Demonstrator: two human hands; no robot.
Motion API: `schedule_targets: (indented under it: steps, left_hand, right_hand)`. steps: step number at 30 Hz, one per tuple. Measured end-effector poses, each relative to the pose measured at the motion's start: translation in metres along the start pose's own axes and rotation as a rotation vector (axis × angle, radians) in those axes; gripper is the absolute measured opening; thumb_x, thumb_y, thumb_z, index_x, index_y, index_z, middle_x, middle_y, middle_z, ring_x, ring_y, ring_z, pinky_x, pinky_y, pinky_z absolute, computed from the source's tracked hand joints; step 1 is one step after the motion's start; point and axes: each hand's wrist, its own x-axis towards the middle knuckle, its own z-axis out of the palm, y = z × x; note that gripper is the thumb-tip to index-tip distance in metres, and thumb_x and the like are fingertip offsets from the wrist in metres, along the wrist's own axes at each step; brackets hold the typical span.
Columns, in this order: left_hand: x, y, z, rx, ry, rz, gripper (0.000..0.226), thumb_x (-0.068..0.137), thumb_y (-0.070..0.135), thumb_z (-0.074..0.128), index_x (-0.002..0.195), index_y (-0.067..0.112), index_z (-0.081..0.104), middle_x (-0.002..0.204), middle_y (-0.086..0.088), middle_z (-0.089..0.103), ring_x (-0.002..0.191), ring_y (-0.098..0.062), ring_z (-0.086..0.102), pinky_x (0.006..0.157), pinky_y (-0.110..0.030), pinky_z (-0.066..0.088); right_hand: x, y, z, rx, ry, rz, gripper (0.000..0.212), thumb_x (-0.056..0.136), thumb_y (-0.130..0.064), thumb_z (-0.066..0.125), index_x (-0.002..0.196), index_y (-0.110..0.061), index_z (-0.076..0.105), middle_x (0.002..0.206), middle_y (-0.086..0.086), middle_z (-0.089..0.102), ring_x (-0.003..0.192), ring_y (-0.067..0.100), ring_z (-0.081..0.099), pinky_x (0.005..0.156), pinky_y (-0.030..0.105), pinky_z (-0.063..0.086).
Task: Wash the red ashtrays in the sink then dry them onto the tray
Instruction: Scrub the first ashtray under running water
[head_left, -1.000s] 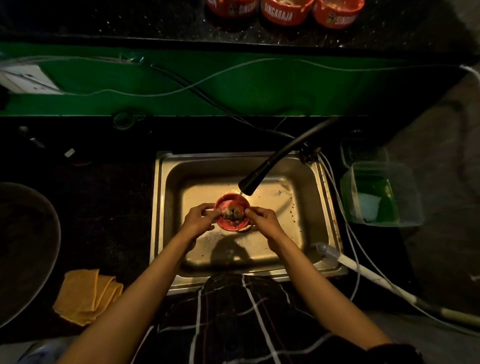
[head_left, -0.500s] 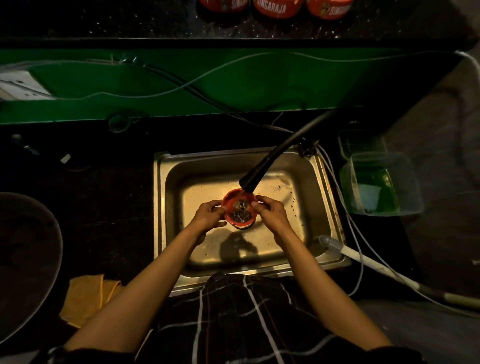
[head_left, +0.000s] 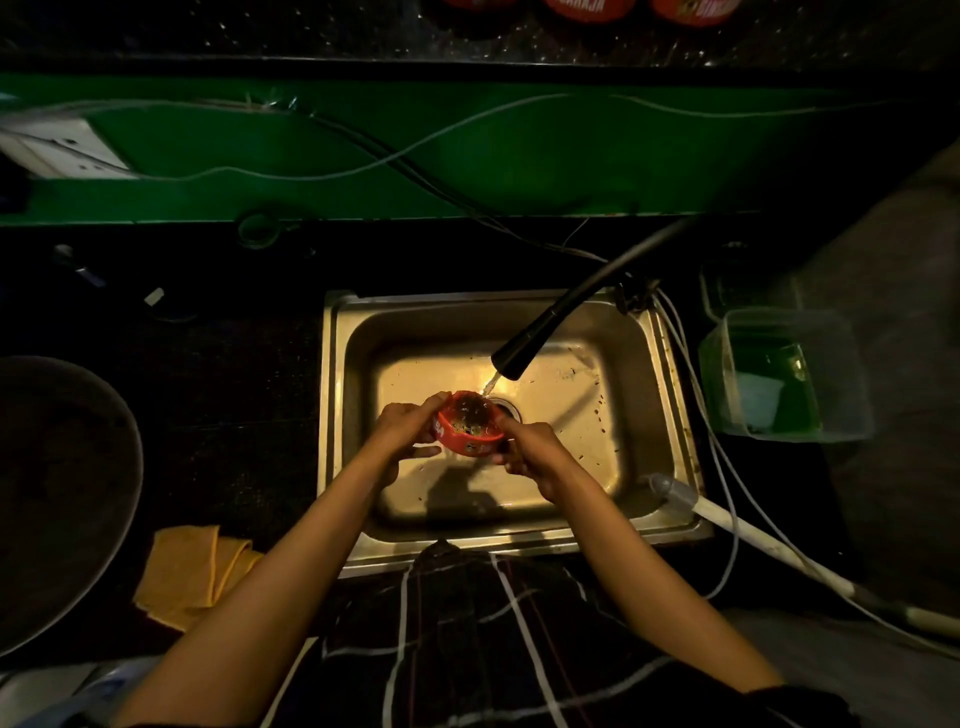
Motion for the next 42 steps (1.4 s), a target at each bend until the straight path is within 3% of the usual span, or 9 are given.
schedule_targets:
  steps: [4, 9, 18, 23, 27, 31, 33, 39, 42]
  left_hand:
    - [0.013, 0.015, 0.008, 0.187, 0.002, 0.135, 0.026, 0.093, 0.042, 0.064, 0.091, 0.017, 0.071, 0.092, -0.007, 0.072, 0.097, -0.025, 0.068, 0.084, -0.038, 0.059]
    - [0.023, 0.024, 0.016, 0.368, -0.070, 0.295, 0.025, 0.100, 0.034, 0.056, 0.119, 0.023, 0.068, 0.113, -0.005, 0.070, 0.105, -0.022, 0.064, 0.089, -0.043, 0.056]
    - [0.014, -0.011, 0.028, 0.241, -0.118, 0.237, 0.033, 0.105, 0.022, 0.047, 0.137, 0.022, 0.054, 0.123, -0.005, 0.067, 0.110, -0.017, 0.064, 0.094, -0.039, 0.049]
    - [0.006, -0.023, 0.015, 0.158, -0.039, 0.240, 0.031, 0.094, 0.037, 0.064, 0.123, 0.025, 0.062, 0.116, -0.002, 0.069, 0.104, -0.015, 0.069, 0.097, -0.042, 0.052]
    - [-0.002, -0.020, 0.000, 0.142, 0.047, 0.250, 0.032, 0.083, 0.049, 0.073, 0.105, 0.027, 0.066, 0.100, -0.002, 0.073, 0.097, -0.016, 0.068, 0.076, -0.029, 0.052]
    - [0.001, -0.008, -0.006, 0.188, 0.159, 0.267, 0.044, 0.077, 0.063, 0.073, 0.093, 0.023, 0.067, 0.090, -0.003, 0.071, 0.085, -0.018, 0.066, 0.072, -0.031, 0.050]
    - [0.007, 0.003, -0.004, 0.234, 0.207, 0.214, 0.047, 0.078, 0.067, 0.067, 0.087, 0.021, 0.067, 0.085, -0.001, 0.069, 0.082, -0.017, 0.064, 0.073, -0.032, 0.050]
    - [0.021, 0.026, 0.018, 0.395, 0.128, 0.103, 0.044, 0.097, 0.051, 0.054, 0.105, 0.011, 0.070, 0.098, -0.006, 0.070, 0.089, -0.020, 0.062, 0.087, -0.039, 0.052]
    - [0.023, 0.028, 0.034, 0.367, 0.031, 0.040, 0.040, 0.101, 0.044, 0.048, 0.099, 0.010, 0.070, 0.098, -0.012, 0.071, 0.079, -0.019, 0.058, 0.069, -0.030, 0.045]
  right_hand:
    - [0.000, 0.006, -0.005, 0.051, -0.037, 0.018, 0.021, 0.095, -0.015, 0.061, 0.109, -0.001, 0.067, 0.092, 0.014, 0.075, 0.060, 0.012, 0.065, 0.057, 0.022, 0.052]
    - [0.005, 0.004, -0.018, 0.072, 0.110, -0.075, 0.029, 0.086, -0.012, 0.074, 0.113, -0.009, 0.063, 0.106, 0.015, 0.071, 0.082, 0.018, 0.068, 0.064, 0.025, 0.053]
    - [0.008, -0.015, -0.019, -0.315, 0.325, -0.456, 0.026, 0.088, -0.024, 0.069, 0.114, -0.024, 0.065, 0.108, -0.002, 0.071, 0.102, 0.015, 0.065, 0.088, 0.035, 0.054]
    - [0.017, -0.028, -0.004, -0.425, 0.297, -0.428, 0.029, 0.095, -0.029, 0.062, 0.123, -0.025, 0.064, 0.121, 0.001, 0.070, 0.112, 0.021, 0.062, 0.095, 0.039, 0.050]
    - [0.024, -0.035, 0.006, -0.306, 0.168, -0.285, 0.031, 0.096, -0.019, 0.060, 0.126, -0.021, 0.064, 0.115, 0.002, 0.072, 0.102, 0.021, 0.067, 0.076, 0.032, 0.056]
    - [0.030, -0.025, 0.016, -0.262, 0.076, -0.156, 0.019, 0.096, -0.020, 0.056, 0.104, -0.011, 0.071, 0.100, 0.007, 0.073, 0.095, 0.025, 0.069, 0.082, 0.040, 0.058]
    - [0.025, -0.019, 0.016, -0.220, 0.039, -0.118, 0.019, 0.095, -0.014, 0.056, 0.099, -0.002, 0.071, 0.089, 0.008, 0.071, 0.081, 0.022, 0.065, 0.072, 0.036, 0.055]
    - [0.009, 0.000, 0.002, -0.079, 0.048, -0.038, 0.019, 0.092, -0.029, 0.066, 0.095, -0.011, 0.069, 0.081, 0.001, 0.070, 0.069, 0.011, 0.061, 0.061, 0.022, 0.046]
    - [0.006, -0.003, -0.008, -0.003, 0.107, -0.047, 0.025, 0.091, -0.030, 0.068, 0.072, -0.018, 0.056, 0.056, -0.011, 0.060, 0.052, 0.003, 0.055, 0.051, 0.017, 0.043]
